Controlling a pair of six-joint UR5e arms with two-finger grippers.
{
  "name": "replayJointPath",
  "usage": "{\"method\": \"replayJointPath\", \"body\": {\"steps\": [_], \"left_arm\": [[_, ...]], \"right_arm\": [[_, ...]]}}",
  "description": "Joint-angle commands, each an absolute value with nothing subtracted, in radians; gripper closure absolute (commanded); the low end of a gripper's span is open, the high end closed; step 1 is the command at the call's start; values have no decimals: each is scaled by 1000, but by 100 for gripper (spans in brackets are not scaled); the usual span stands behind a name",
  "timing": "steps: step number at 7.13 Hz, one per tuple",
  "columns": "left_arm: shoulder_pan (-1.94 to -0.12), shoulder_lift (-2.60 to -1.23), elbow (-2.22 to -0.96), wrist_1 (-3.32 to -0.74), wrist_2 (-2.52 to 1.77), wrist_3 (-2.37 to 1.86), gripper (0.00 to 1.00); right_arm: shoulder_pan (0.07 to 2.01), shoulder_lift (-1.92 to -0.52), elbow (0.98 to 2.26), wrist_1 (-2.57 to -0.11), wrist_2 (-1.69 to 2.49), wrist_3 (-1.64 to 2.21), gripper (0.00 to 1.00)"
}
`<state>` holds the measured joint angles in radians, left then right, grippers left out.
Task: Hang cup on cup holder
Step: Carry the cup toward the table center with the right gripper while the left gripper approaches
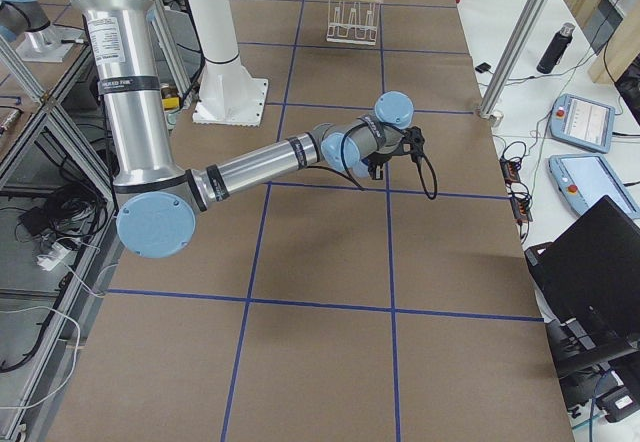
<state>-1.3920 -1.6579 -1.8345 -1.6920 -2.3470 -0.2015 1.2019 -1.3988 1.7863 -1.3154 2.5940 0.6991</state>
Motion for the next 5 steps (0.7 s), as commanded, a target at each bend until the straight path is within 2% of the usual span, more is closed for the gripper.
{"method": "replayJointPath", "body": {"steps": [1, 5], "left_arm": [[-1294, -1670, -1827, -1910, -2345, -521, 2], [-1180, -1817, -1832, -1994, -2344, -906, 2]], "right_arm": [[1187, -1349, 1783, -1145, 2699, 973, 100], [1138, -1296, 1758, -915, 2817, 1061, 100]]}}
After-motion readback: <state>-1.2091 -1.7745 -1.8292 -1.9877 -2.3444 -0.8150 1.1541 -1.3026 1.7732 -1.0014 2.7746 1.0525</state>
